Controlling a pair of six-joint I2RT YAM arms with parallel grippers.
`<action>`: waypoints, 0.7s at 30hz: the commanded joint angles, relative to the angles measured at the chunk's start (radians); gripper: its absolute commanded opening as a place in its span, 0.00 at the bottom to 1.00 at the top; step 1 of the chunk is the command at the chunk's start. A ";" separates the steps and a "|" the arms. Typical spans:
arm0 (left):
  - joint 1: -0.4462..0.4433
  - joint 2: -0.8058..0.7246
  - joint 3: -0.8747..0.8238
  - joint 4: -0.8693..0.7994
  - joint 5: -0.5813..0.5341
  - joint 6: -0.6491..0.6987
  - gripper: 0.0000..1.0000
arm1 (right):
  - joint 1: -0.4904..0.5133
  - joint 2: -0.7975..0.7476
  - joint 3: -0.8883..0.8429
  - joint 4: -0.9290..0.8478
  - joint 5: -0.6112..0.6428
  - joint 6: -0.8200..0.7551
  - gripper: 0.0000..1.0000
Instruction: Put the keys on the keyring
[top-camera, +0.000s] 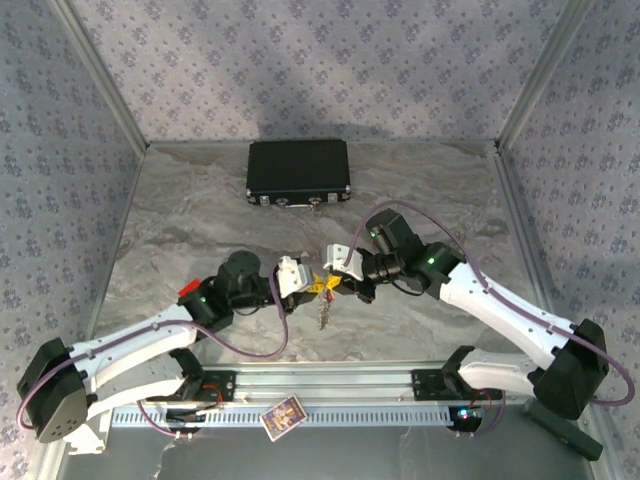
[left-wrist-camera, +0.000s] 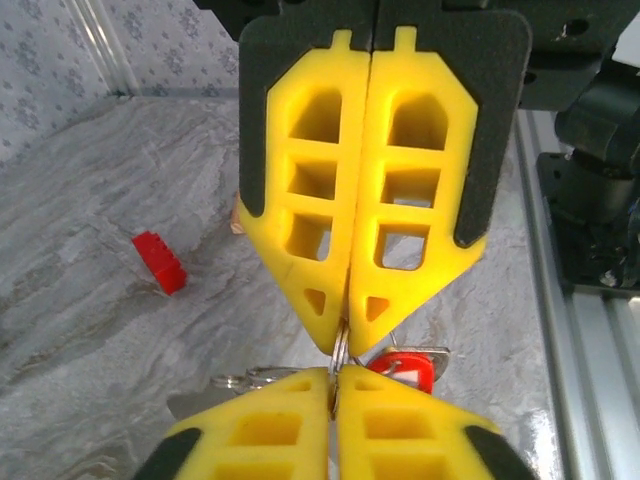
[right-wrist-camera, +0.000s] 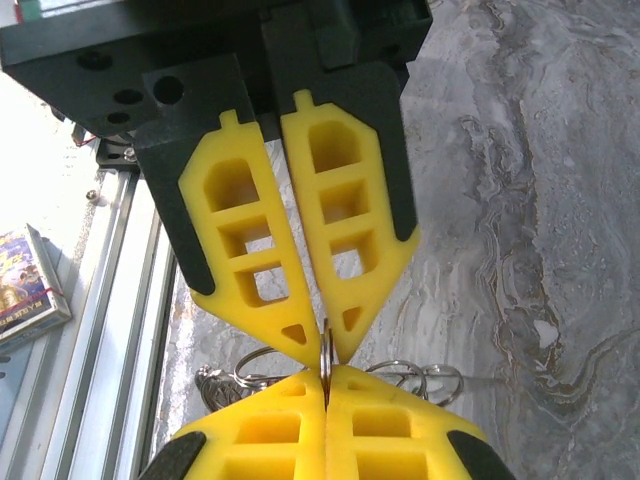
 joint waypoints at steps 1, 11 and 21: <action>-0.005 0.003 0.020 0.037 0.018 0.009 0.00 | -0.008 -0.028 -0.018 0.070 -0.066 0.044 0.10; -0.005 -0.002 -0.089 0.279 0.045 -0.103 0.00 | -0.108 -0.158 -0.311 0.496 -0.165 0.334 0.29; -0.005 0.025 -0.084 0.302 0.070 -0.109 0.00 | -0.106 -0.146 -0.332 0.534 -0.205 0.352 0.28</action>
